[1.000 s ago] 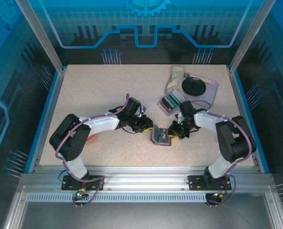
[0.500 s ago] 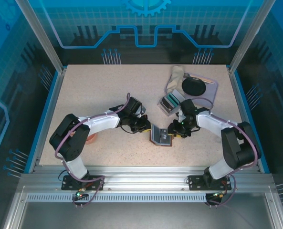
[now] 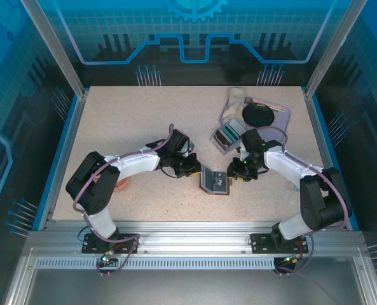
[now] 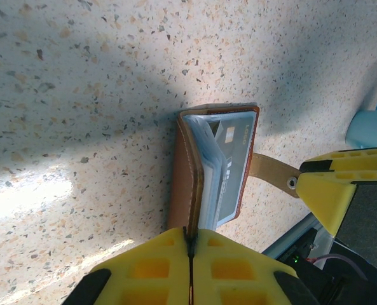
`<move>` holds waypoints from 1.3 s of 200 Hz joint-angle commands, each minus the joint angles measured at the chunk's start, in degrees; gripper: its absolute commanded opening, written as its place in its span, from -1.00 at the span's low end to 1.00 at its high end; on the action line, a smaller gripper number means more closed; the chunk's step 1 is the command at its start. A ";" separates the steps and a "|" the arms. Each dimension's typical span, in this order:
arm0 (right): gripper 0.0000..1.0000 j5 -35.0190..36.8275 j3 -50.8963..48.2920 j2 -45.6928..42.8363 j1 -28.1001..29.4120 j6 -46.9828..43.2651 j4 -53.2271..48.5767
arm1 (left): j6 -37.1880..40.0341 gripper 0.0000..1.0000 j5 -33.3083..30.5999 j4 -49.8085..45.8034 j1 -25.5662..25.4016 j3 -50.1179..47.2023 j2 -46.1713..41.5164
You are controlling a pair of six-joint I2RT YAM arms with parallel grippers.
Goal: Put the credit cards into the card holder
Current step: Close the card holder at the center of the table.
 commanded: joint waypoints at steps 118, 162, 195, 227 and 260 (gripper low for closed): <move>-0.70 0.98 0.59 -1.26 0.61 -0.73 -2.85 | 0.66 -0.86 -0.65 -1.33 -0.19 1.01 -1.15; -0.85 -0.99 0.11 -2.38 0.09 -0.44 -1.52 | 0.48 -0.86 -0.88 -1.58 -0.19 1.19 -1.70; -0.94 -8.09 -2.42 -2.75 -1.90 0.61 4.00 | 3.40 -0.84 -3.95 -7.19 -1.18 4.19 -2.38; -0.98 -14.43 -3.80 -1.29 -2.95 1.17 9.69 | 6.82 -0.83 -12.37 -19.89 -4.34 12.66 -0.31; -1.00 -18.44 -6.38 -0.11 -4.95 1.87 14.33 | 7.96 -0.72 -13.78 -23.71 -7.99 19.05 4.56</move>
